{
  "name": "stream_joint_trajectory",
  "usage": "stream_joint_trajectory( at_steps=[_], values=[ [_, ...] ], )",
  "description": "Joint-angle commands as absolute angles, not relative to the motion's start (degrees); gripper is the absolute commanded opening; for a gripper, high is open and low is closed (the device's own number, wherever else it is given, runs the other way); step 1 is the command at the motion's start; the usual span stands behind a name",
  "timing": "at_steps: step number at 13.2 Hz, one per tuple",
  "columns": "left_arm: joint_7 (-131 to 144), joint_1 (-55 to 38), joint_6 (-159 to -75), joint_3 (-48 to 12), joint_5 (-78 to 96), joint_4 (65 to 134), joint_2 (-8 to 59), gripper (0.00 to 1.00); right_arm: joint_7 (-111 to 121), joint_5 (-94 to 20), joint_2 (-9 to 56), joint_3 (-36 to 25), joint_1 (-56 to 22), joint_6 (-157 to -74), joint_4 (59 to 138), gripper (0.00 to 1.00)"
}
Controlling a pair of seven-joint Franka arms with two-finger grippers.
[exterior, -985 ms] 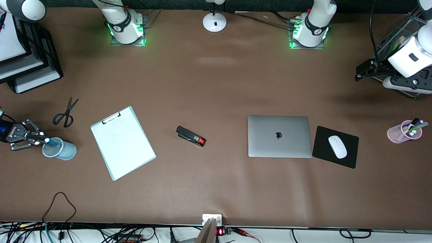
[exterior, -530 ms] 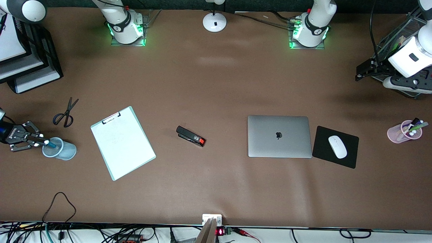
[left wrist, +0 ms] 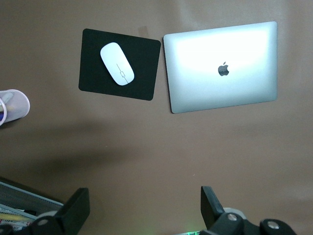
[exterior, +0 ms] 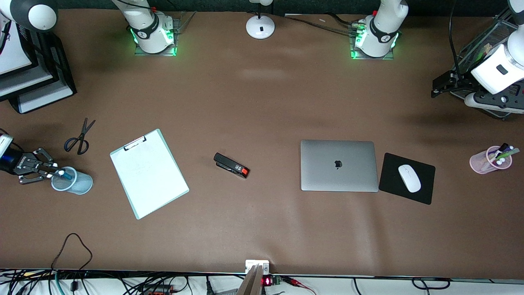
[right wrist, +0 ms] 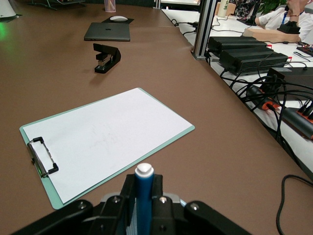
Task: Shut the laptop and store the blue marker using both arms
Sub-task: 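Carry the blue marker with the right gripper over the blue pen cup, then lower the marker into the blue pen cup and open the right gripper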
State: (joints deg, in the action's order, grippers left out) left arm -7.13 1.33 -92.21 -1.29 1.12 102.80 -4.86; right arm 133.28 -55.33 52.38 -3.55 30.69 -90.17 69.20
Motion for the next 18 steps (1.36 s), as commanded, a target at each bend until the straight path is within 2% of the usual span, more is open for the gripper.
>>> stream_joint_trajectory(
  at_steps=[1,11,12,13,14,16,18],
  values=[
    [-6.94,1.41,-90.18,-0.97,1.49,100.81,-3.96,1.00,134.12,-56.34,53.52,-3.34,31.46,-90.26,67.68,0.00],
    [-7.12,1.49,-90.09,-0.79,1.58,100.81,-3.69,1.00,134.74,-56.51,54.40,-3.34,31.46,-92.90,67.68,0.00],
    [-7.21,1.93,-89.83,-0.79,1.58,100.81,-3.69,1.00,134.74,-56.43,54.40,-3.34,31.46,-92.90,67.68,0.01],
    [-7.21,2.28,-89.74,-0.79,1.67,100.81,-3.69,1.00,134.56,-56.43,54.40,-3.34,31.46,-92.90,67.68,0.06],
    [-7.21,2.37,-89.74,-0.79,1.67,100.81,-3.69,1.00,134.56,-56.34,54.40,-3.34,31.46,-93.07,67.68,0.22],
    [-7.21,2.37,-89.65,-0.79,1.67,100.81,-3.69,1.00,134.47,-56.25,54.32,-3.34,31.46,-93.25,67.68,1.00],
    [-7.21,2.37,-89.65,-0.79,1.67,100.81,-3.69,1.00,134.04,-56.16,54.05,-3.43,31.46,-93.16,67.68,1.00]
  ],
)
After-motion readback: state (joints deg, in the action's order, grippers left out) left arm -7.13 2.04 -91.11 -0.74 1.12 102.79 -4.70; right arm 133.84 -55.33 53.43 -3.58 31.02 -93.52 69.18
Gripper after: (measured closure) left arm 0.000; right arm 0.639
